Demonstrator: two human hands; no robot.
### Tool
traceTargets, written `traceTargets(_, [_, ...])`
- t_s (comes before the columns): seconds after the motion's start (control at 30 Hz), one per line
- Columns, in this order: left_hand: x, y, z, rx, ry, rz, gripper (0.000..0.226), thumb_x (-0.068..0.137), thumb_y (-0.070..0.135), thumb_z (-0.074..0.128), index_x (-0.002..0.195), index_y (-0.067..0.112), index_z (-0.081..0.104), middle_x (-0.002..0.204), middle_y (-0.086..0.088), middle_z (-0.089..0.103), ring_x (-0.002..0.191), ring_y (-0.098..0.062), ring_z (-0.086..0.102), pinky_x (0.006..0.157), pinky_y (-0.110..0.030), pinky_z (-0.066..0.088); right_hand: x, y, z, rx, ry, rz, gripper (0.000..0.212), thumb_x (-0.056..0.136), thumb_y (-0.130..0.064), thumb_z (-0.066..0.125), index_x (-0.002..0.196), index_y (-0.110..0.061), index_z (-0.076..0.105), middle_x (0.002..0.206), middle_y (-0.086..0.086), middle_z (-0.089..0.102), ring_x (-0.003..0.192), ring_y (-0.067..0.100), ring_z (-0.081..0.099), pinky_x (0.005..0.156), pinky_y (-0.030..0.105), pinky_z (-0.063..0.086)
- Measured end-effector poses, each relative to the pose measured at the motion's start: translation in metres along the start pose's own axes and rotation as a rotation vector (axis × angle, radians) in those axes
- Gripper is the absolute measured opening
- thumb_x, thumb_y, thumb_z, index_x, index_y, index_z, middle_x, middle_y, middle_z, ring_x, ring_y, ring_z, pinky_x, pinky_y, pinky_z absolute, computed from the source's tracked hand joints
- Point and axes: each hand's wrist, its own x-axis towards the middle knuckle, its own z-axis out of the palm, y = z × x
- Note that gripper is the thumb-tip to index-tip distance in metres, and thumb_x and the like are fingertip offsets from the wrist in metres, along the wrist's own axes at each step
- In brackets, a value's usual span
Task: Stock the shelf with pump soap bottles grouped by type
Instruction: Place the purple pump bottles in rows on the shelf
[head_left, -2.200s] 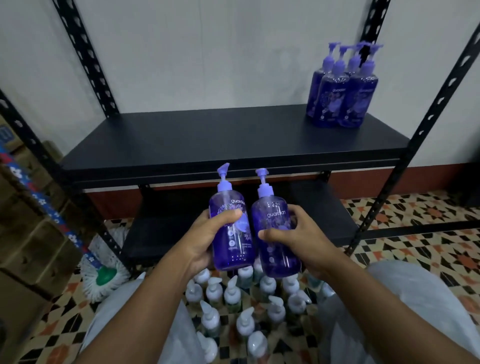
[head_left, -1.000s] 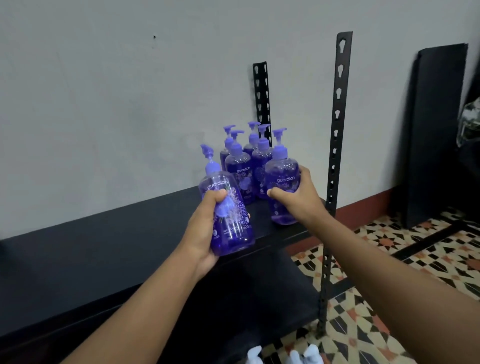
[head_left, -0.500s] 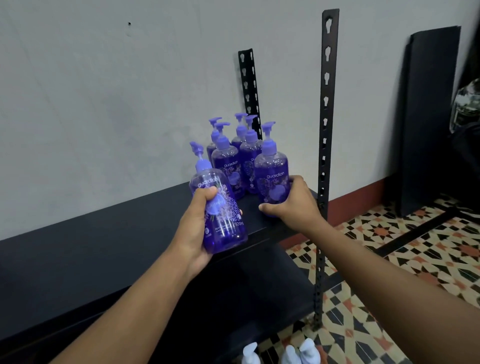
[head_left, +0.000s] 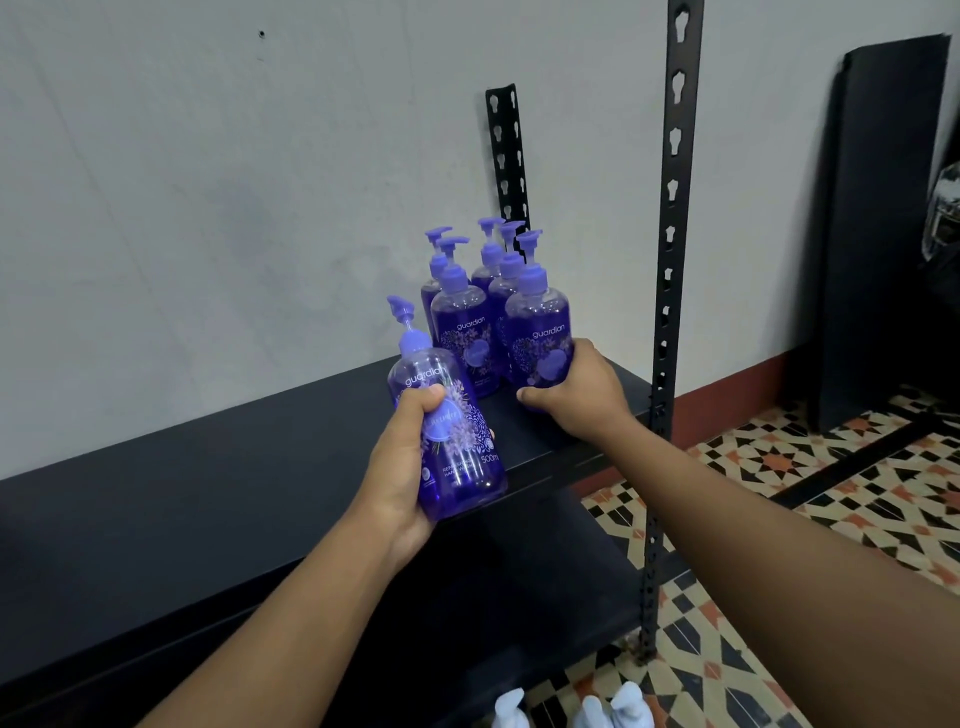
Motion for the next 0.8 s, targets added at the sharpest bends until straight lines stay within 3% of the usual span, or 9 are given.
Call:
traceTargets(0.17, [0.0, -0.005, -0.001, -0.003, 0.012, -0.019, 0.031, 0.091, 0.035, 0.062, 0.114, 0.014, 0.066, 0.09, -0.01, 0.073, 0.082, -0.026, 0.071, 0.071, -0.039, 0.06, 0.004, -0.003, 0.0, 0.001, -0.026, 0.01, 0.073, 0.07, -0.033, 0.09, 0.128, -0.014, 0.05, 0.129, 0.007, 0.059, 0.111, 0.026, 0.06, 0.087, 0.035, 0.05])
traceTargets(0.37, [0.001, -0.008, -0.002, 0.017, 0.016, -0.012, 0.035, 0.092, 0.035, 0.061, 0.118, 0.012, 0.065, 0.092, -0.012, 0.074, 0.083, -0.027, 0.071, 0.078, -0.042, 0.06, 0.008, -0.003, 0.0, 0.012, -0.037, 0.012, 0.068, 0.072, -0.028, 0.089, 0.127, -0.014, 0.051, 0.128, 0.007, 0.06, 0.097, 0.016, 0.053, 0.079, 0.03, 0.043])
traceTargets(0.43, [0.003, -0.009, -0.003, 0.031, 0.036, 0.0, 0.045, 0.087, 0.037, 0.066, 0.123, 0.011, 0.063, 0.097, -0.013, 0.073, 0.087, -0.028, 0.072, 0.078, -0.044, 0.061, 0.008, -0.002, 0.001, 0.015, -0.036, 0.009, 0.07, 0.072, -0.029, 0.089, 0.128, -0.014, 0.05, 0.129, 0.007, 0.059, 0.101, 0.019, 0.056, 0.081, 0.03, 0.044])
traceTargets(0.57, [0.01, -0.009, 0.001, 0.065, 0.072, 0.071, 0.081, 0.058, 0.043, 0.08, 0.13, 0.01, 0.062, 0.115, -0.023, 0.071, 0.095, -0.03, 0.07, 0.085, -0.048, 0.06, 0.006, 0.003, 0.001, 0.007, -0.033, 0.009, 0.076, 0.069, -0.038, 0.091, 0.129, -0.015, 0.05, 0.13, 0.006, 0.059, 0.106, 0.02, 0.059, 0.085, 0.032, 0.049])
traceTargets(0.7, [0.025, 0.0, 0.014, 0.161, 0.101, 0.187, 0.059, 0.057, 0.041, 0.084, 0.111, 0.023, 0.068, 0.103, -0.005, 0.077, 0.09, -0.024, 0.074, 0.086, -0.046, 0.061, 0.001, 0.011, -0.007, -0.14, -0.081, -0.024, 0.08, 0.067, -0.05, 0.087, 0.13, -0.019, 0.05, 0.129, 0.003, 0.06, 0.111, 0.021, 0.06, 0.091, 0.04, 0.054])
traceTargets(0.8, [0.041, 0.007, 0.024, 0.28, 0.121, 0.276, 0.038, 0.073, 0.027, 0.086, 0.108, 0.026, 0.069, 0.1, -0.002, 0.078, 0.089, -0.021, 0.076, 0.081, -0.041, 0.061, -0.004, 0.017, -0.011, -0.341, -0.11, -0.059, 0.075, 0.073, -0.061, 0.075, 0.13, -0.019, 0.05, 0.129, 0.005, 0.06, 0.117, 0.025, 0.058, 0.095, 0.045, 0.054])
